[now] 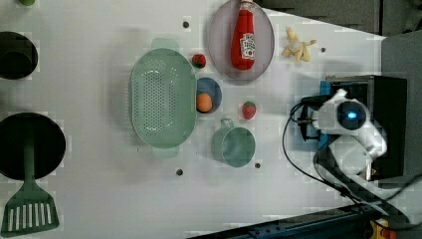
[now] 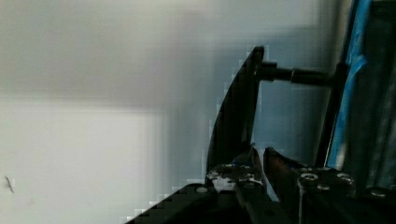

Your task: Flap open oven.

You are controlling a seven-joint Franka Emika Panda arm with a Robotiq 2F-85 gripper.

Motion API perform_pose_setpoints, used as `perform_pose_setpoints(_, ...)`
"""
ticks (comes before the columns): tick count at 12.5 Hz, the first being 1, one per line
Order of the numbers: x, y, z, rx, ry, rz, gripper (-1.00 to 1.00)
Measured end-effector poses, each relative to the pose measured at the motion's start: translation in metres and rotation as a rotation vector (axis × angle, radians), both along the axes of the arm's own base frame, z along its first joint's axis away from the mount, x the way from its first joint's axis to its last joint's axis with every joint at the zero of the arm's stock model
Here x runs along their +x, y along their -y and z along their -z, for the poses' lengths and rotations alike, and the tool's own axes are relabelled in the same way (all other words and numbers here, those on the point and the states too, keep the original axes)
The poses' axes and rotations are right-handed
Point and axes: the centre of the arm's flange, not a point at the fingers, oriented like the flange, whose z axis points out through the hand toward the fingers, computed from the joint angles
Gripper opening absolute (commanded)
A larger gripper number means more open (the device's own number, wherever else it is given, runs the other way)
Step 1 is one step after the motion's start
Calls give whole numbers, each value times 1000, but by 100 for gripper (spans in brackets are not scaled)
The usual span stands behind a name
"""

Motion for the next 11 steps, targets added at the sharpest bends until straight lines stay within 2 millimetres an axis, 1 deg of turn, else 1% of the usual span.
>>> perform_pose_setpoints(2,-3,-14,28,-25,-20,13,-65)
perform_pose_setpoints(3,-4,-19,38,-33,-28,14,-65)
perform_pose_setpoints(4,-7,-23,44,-38,-32,18,-65)
perform_pose_setpoints(5,-7,-25,44,-48,-28,19,-65)
perform_pose_setpoints(7,2,-27,39,-47,5,41,-65)
perform_pose_setpoints(9,14,-35,26,6,52,123,-65)
perform_pose_setpoints(10,18,-38,12,46,82,190,-65)
perform_pose_setpoints(11,24,-42,-10,104,128,277,-65)
